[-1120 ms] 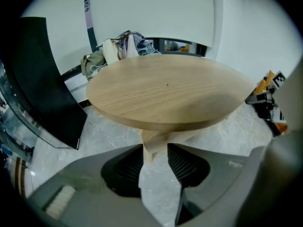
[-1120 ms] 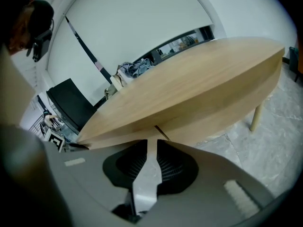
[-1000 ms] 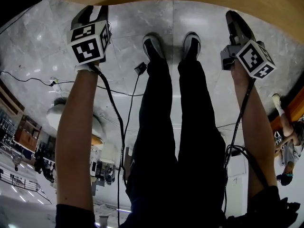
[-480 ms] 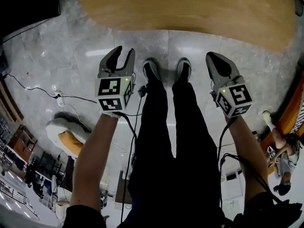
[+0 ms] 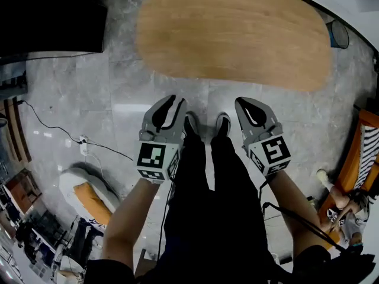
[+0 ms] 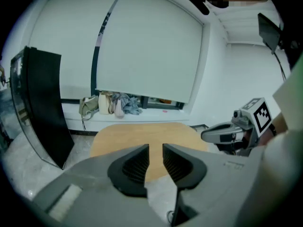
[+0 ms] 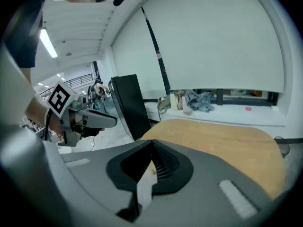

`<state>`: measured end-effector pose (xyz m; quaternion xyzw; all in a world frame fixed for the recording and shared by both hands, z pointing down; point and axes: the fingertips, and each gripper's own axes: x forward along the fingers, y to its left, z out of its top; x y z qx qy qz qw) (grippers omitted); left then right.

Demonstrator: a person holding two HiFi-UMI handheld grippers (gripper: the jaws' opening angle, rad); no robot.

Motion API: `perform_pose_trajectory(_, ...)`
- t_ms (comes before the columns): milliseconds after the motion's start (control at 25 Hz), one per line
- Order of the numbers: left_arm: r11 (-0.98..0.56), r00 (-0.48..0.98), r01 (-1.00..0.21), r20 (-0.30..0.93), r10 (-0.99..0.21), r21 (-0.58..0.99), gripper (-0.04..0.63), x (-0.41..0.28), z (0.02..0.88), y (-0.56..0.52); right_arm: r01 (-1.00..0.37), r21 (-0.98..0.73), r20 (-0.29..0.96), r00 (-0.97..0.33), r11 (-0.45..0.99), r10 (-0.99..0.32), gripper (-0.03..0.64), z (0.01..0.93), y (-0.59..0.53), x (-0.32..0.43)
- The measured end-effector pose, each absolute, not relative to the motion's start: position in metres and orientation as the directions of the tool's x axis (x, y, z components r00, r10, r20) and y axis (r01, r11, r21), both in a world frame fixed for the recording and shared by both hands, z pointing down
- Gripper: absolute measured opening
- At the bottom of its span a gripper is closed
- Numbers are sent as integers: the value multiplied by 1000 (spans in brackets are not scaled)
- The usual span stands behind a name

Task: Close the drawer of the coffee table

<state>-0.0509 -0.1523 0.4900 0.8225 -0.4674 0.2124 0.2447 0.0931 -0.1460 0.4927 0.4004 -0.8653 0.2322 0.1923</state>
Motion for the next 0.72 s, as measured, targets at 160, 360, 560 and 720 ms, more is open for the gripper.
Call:
perform_pose_trajectory(160,-409,448,-893,483,-753,190,58,-55,404,-146,-787,-224,429,-610,575,-666,2,409,-156,88)
perform_pose_trajectory(360,-374,428,-903,348,-834,213,24,-66,310,-143,-787,-217,337,-615,577,-713,2,319,-160,83)
perform_pose_trajectory(560,-384,430,-898,244,-869,214,5,-73,235,-139,-786,-167,269,-617,595,-740,2,252,-157,77)
perform_pose_trajectory(720,-408,438,-894,173,-882,184,3,-85,185,-133,-791,-123,227,-610,599,-759,2,206,-154,71)
